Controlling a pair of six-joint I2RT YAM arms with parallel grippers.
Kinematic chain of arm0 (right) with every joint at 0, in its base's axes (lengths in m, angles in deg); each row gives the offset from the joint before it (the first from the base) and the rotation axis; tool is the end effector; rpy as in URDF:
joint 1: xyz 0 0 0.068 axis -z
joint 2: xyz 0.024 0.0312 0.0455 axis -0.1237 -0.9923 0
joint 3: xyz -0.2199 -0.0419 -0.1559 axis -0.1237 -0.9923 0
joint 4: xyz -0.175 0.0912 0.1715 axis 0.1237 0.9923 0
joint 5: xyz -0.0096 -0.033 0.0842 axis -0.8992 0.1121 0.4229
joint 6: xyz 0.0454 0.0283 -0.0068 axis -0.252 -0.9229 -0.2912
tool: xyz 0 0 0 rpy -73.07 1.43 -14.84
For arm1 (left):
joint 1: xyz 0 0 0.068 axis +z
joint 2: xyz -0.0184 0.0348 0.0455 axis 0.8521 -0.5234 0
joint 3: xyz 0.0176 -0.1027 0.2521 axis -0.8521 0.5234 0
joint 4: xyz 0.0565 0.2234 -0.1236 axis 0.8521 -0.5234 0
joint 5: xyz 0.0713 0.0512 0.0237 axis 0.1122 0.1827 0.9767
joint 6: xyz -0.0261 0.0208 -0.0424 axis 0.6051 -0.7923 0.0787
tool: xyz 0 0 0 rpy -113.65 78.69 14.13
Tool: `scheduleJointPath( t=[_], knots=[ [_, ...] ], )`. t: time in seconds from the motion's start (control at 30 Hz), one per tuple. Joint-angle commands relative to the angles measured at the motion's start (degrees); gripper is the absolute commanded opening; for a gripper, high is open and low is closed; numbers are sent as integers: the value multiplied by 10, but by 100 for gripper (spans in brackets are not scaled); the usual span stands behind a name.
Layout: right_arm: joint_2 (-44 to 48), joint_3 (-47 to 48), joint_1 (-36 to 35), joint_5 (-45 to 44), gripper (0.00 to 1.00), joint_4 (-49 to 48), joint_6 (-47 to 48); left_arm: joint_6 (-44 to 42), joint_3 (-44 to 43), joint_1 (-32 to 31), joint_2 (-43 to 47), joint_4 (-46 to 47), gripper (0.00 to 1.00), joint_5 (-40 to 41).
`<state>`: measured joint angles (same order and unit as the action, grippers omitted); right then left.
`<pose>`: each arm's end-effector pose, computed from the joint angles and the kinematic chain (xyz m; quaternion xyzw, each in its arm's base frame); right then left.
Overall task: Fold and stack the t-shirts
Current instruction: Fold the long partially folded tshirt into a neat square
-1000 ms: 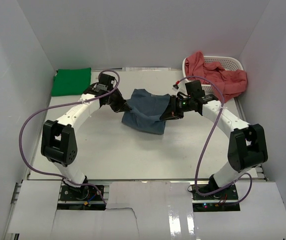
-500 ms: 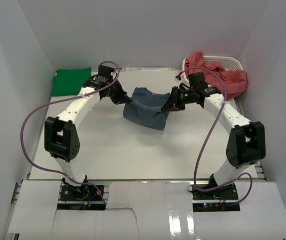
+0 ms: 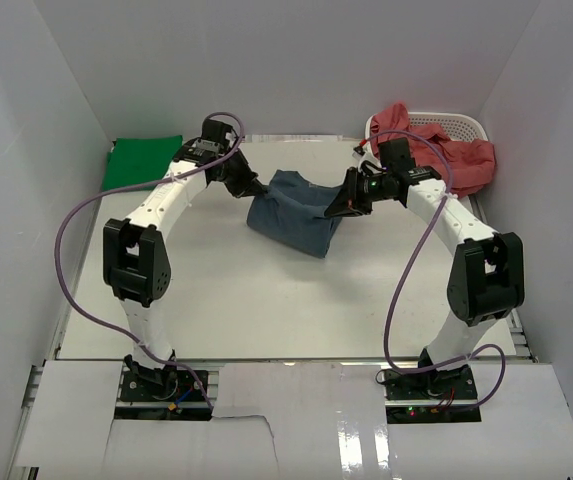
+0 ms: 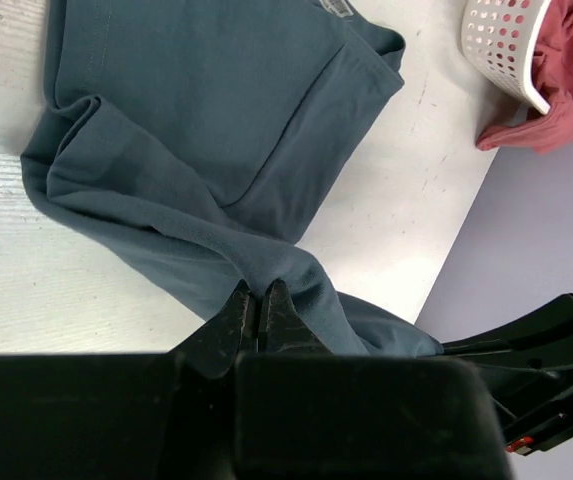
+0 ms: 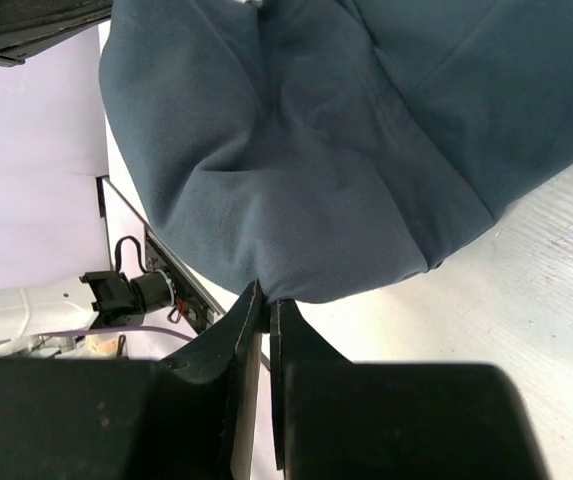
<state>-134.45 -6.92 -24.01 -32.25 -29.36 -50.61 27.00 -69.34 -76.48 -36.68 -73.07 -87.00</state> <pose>0.3558 0.1316 0.2819 -0.0534 0.8840 0.4152 0.2082 0.4004 -0.1423 0.2912 -0.1996 0.9153 -0.3010 0.1785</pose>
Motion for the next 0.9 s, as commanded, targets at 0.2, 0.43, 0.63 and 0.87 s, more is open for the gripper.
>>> scheduleJointPath(
  t=[0.2, 0.43, 0.63, 0.87],
  knots=[
    [-32, 41, 27, 5, 8, 2, 14, -17, -77, 5, -54, 0, 0, -15],
    [-78, 94, 45, 14, 8, 4, 14, -17, -151, 6, -112, -1, 0, -21],
    [-126, 153, 60, 23, 8, 13, 11, -17, -230, 12, -159, -8, 0, -29],
    [-182, 210, 77, 32, 8, 8, 11, -9, -241, 24, -202, 64, 0, -75]
  ],
)
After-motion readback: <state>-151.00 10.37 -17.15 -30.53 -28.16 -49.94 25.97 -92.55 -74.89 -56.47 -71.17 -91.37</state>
